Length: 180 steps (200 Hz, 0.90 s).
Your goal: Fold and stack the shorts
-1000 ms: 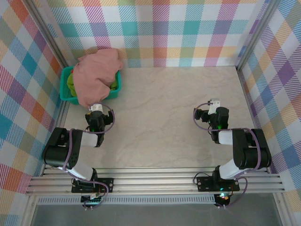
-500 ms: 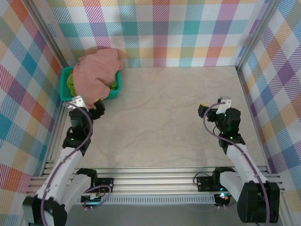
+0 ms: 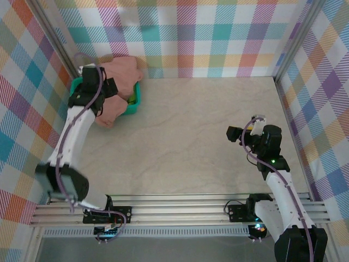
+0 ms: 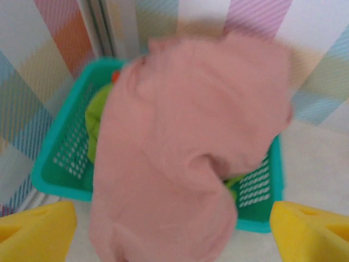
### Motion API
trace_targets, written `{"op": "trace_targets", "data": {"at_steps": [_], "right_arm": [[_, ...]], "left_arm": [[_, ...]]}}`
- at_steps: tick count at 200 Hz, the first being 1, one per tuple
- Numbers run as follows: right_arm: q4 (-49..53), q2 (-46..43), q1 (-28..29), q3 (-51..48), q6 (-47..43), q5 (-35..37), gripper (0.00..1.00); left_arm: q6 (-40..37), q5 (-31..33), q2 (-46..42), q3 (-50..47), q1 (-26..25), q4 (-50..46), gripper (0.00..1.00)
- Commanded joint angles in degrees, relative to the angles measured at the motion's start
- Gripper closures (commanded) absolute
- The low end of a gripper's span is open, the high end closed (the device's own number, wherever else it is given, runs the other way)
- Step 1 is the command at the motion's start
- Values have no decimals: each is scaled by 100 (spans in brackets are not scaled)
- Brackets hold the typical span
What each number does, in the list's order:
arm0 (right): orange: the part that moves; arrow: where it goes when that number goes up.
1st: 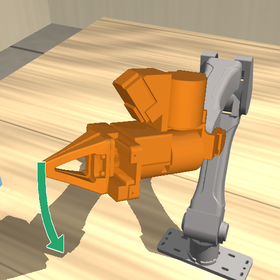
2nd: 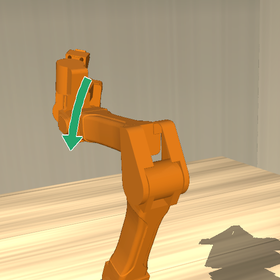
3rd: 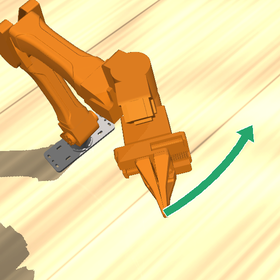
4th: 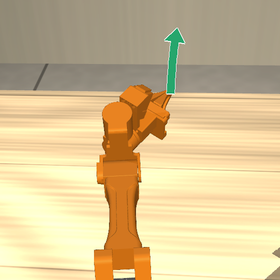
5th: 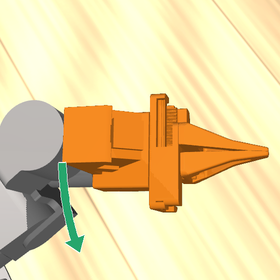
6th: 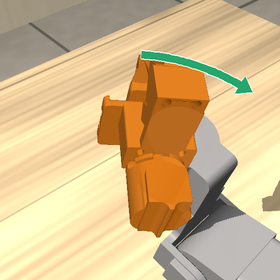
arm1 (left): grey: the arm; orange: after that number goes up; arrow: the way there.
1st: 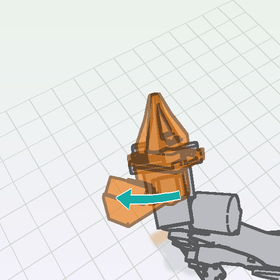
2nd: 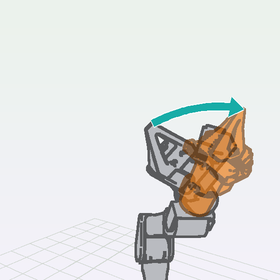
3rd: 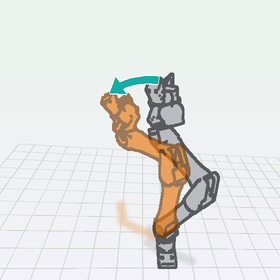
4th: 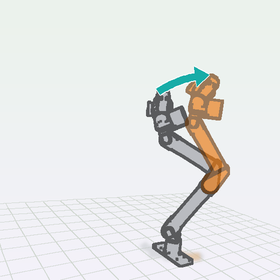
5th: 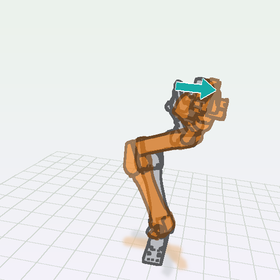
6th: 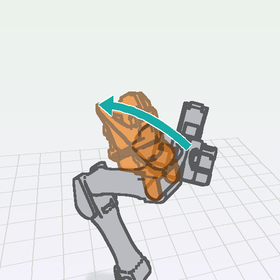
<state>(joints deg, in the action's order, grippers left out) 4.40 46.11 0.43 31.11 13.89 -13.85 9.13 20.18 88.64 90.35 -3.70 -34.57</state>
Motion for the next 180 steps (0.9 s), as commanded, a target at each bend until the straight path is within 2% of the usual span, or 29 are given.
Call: {"op": "trace_targets", "data": {"at_steps": [1,38,78,99,143,164,180], "right_arm": [[272,-74,44,257,76,-348,0],[321,-78,53,238,128,-448,1],[341,-94,63,151,152,-448,0],[368,-110,61,117,136,-435,1],[424,-197,63,63,118,-383,0],[447,-219,63,64,114,-382,1],[425,-226,61,70,127,-389,1]], "left_arm": [[-155,-462,710,669,233,-847,10],[-201,-628,2191,1886,247,-1375,15],[-201,-474,3120,2630,252,-1545,29],[-177,-447,3473,2908,256,-1730,40],[-38,-598,3318,2976,246,-1620,68],[-16,-618,3053,2998,247,-1599,74],[-7,-639,2759,2987,247,-1558,84]]}}
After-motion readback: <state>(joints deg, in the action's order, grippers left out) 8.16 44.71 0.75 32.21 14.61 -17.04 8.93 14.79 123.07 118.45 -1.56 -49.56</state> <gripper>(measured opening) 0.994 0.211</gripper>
